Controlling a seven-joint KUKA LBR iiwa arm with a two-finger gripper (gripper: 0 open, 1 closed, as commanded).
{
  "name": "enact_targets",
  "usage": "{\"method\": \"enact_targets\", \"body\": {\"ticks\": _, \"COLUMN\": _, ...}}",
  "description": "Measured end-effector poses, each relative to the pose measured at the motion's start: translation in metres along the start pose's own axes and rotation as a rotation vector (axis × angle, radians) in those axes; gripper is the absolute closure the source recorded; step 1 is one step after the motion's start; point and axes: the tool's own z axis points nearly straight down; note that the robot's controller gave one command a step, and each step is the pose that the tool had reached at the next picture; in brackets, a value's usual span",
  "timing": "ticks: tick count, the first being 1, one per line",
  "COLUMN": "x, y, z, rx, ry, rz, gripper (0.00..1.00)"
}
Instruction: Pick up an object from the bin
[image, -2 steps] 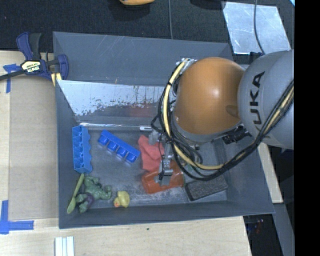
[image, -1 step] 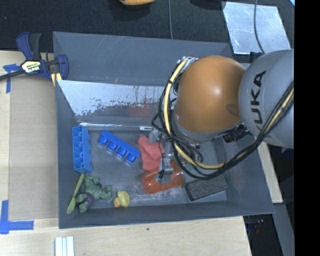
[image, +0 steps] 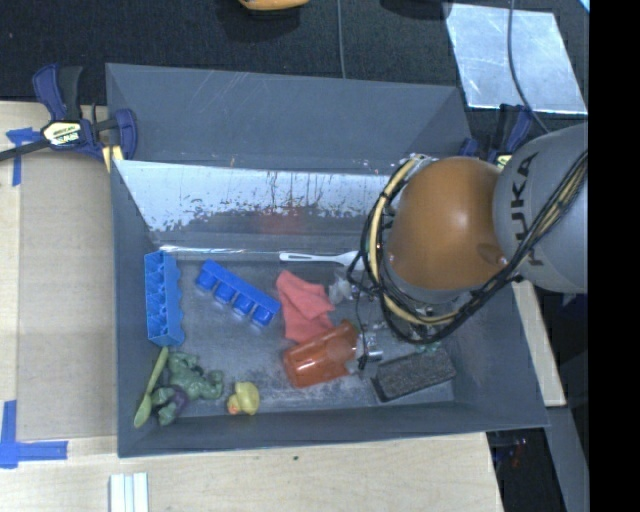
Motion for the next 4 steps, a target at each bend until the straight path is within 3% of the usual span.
{"method": "enact_targets", "body": {"ticks": 1, "x": -0.058, "y": 0.041, "z": 0.065, "rx": -0.005, "ry": -0.008, "rz": 0.276, "gripper": 0.00}}
{"method": "enact_targets", "body": {"ticks": 2, "x": -0.007, "y": 0.029, "z": 0.038, "rx": 0.001, "ry": 0.004, "rz": 0.051, "gripper": 0.00}}
{"method": "enact_targets", "body": {"ticks": 3, "x": -0.049, "y": 0.094, "z": 0.066, "rx": -0.004, "ry": -0.008, "rz": 0.260, "gripper": 0.00}}
{"method": "enact_targets", "body": {"ticks": 4, "x": -0.002, "y": 0.018, "z": 0.080, "rx": 0.005, "ry": -0.005, "rz": 0.423, "gripper": 1.00}}
